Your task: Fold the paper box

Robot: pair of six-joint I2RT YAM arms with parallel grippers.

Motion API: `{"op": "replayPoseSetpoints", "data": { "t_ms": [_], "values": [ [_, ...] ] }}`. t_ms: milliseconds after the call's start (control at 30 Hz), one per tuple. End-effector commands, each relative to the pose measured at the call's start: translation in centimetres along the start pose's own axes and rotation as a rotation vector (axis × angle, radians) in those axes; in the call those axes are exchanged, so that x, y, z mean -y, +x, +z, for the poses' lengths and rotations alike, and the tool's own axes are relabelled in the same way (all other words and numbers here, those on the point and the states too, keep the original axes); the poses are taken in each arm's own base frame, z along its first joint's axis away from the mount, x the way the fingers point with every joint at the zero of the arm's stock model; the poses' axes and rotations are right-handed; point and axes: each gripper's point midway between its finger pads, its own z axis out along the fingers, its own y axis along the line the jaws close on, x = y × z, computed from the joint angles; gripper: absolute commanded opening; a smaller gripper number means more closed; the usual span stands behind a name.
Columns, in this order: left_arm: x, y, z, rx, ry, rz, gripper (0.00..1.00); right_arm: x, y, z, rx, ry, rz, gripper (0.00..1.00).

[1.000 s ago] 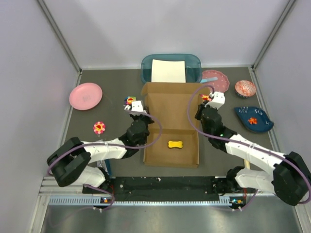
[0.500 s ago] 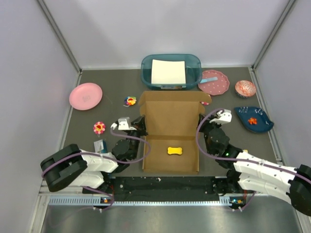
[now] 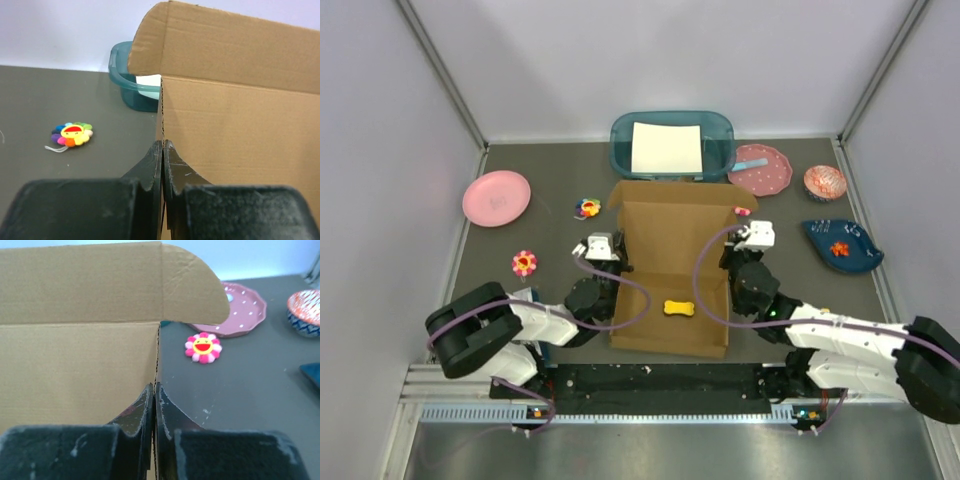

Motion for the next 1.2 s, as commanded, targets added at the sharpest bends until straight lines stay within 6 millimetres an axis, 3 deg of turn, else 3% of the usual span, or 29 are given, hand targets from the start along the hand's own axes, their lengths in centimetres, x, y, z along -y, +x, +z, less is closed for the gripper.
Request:
{"op": "replayPoseSetpoints", "data": {
  "t_ms": [0,133,533,667,767,900,1033,1167],
  "values": [
    [3.7,-6.3,2.0,0.217,0.096,-0.108,0.0,-3.8,-3.4,1.2,0.092,-0.096,-0.076,0.0],
    [4.1,-8.0,3.9,0.271,0.088,-0.124,0.0,-4.5,-5.4,2.7,0.142,-0.086,-0.073,0.0],
    [0.5,-12.6,7.9,0.406,0.003,-0.144,0.0,-4.4,-10.6,6.6,0.252,-0.058,-0.037,0.0],
    [-0.4,-13.8,9.8,0.432,-0.005,-0.116,0.0,-4.8,-10.5,8.1,0.274,-0.043,-0.045,0.0],
    [-0.4,-13.3,10.4,0.419,0.021,-0.095,0.0,-4.7,-8.9,8.4,0.254,-0.032,-0.041,0.0],
    [-0.4,-10.6,9.9,0.369,0.054,-0.113,0.0,-4.1,-6.0,8.3,0.215,-0.028,-0.018,0.0],
    [-0.9,-7.0,8.4,0.291,0.08,-0.166,0.0,-3.7,-4.7,8.0,0.196,-0.028,-0.004,0.0],
    [-1.0,-5.5,7.3,0.244,0.11,-0.198,0.0,-3.5,-3.7,7.7,0.183,-0.034,0.002,0.0]
  ]
}}
